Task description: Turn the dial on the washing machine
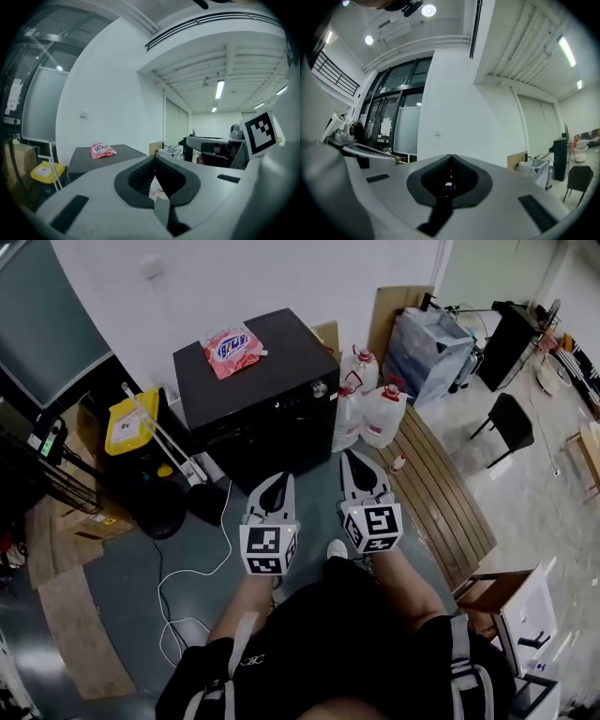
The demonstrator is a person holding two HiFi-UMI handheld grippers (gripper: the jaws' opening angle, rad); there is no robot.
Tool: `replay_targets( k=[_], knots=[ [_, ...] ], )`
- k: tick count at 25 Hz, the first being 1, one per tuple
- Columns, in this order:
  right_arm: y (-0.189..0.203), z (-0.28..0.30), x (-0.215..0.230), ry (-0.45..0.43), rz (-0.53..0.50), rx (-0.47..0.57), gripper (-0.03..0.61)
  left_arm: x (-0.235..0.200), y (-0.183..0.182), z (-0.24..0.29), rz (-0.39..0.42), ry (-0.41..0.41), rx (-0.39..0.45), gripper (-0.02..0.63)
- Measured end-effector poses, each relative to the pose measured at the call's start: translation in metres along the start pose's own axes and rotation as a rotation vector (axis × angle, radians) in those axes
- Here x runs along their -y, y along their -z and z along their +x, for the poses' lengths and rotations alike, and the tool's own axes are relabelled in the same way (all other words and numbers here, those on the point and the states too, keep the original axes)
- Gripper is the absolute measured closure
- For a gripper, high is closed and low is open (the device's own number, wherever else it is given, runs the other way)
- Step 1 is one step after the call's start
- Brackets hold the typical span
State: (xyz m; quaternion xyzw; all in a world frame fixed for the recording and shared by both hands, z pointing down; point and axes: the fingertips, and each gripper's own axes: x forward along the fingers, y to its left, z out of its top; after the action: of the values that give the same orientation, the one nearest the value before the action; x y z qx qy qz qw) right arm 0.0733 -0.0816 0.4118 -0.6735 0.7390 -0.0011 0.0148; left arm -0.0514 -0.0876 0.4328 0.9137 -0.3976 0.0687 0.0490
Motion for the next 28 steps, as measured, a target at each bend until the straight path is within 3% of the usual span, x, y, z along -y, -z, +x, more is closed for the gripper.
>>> replay_targets(
  k=[5,12,16,28],
  knots=[
    [0.017,0.060,0.038,-0.038,0.018,-0.051,0.571,-0.025,-0.002,0.064,-0.073,-0.060,-0.023,0.611],
    [0.045,0.125,0.077,-0.106,0.044,-0.114,0.571,-0.043,0.001,0.133,-0.079,-0.119,-0.073,0.611],
    [0.051,0.149,0.088,-0.131,0.043,-0.125,0.571,-0.053,-0.005,0.152,-0.094,-0.155,-0.069,0.611],
    [0.067,0.194,0.093,-0.110,0.051,-0.154,0.571,-0.083,-0.008,0.166,-0.082,-0.162,-0.095,0.611]
  ],
)
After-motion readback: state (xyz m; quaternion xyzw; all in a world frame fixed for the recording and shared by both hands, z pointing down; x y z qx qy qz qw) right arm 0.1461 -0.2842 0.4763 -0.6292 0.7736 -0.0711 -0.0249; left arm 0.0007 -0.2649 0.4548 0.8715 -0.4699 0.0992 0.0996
